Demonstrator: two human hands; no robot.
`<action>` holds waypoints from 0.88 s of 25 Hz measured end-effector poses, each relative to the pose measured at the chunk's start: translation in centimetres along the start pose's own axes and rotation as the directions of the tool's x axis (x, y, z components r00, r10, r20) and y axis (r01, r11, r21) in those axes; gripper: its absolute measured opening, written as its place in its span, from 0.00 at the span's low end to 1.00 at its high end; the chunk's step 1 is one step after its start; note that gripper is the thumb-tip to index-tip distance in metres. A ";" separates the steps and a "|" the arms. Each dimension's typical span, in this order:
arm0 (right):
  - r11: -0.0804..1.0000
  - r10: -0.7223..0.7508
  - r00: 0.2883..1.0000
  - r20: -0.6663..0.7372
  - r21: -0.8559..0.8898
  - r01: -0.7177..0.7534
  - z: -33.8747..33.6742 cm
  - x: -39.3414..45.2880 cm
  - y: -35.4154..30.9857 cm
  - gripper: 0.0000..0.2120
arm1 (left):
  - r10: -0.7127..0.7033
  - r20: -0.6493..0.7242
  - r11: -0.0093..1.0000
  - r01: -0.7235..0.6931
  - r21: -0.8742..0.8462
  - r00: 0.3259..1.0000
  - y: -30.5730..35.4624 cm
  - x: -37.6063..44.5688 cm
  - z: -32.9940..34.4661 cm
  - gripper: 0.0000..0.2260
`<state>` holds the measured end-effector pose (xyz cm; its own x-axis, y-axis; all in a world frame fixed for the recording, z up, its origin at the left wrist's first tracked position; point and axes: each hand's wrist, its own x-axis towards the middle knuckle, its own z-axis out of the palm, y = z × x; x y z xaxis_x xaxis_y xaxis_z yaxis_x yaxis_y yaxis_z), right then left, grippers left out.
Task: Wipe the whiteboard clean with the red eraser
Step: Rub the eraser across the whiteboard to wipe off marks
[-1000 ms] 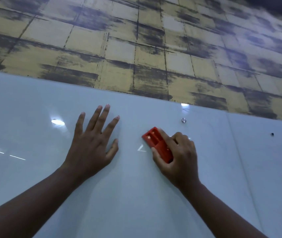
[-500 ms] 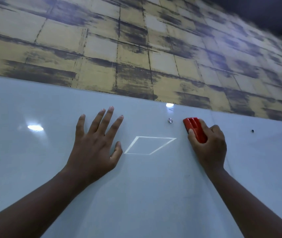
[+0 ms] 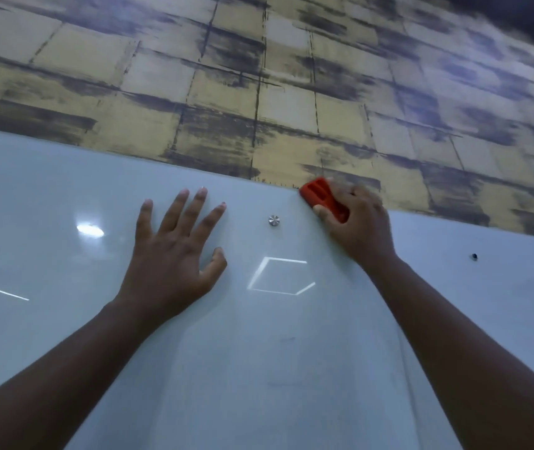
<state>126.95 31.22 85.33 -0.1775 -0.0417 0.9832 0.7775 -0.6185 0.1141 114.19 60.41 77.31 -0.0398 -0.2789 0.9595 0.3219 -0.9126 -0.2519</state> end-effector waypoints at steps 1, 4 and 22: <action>0.998 0.057 0.998 -0.019 0.005 -0.057 -0.7 -0.1 1.7 0.28 | -0.002 -0.002 1.000 0.002 -0.001 1.000 0.1 -0.1 -0.1 0.32; 0.987 0.161 0.986 -0.043 0.011 -0.160 -1.9 -1.4 4.8 0.29 | -0.024 0.002 1.000 0.024 0.018 1.000 0.5 -0.3 -0.1 0.32; 0.996 0.086 0.992 0.088 0.023 -0.089 -2.8 -0.4 7.4 0.30 | -0.059 -0.004 0.997 0.058 -0.043 0.998 0.5 -0.5 -0.5 0.31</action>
<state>131.06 24.42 85.41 -0.0559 -0.0257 0.9981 0.8038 -0.5942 0.0297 113.88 59.90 76.67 -0.0626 -0.2261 0.9721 0.2785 -0.9393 -0.2006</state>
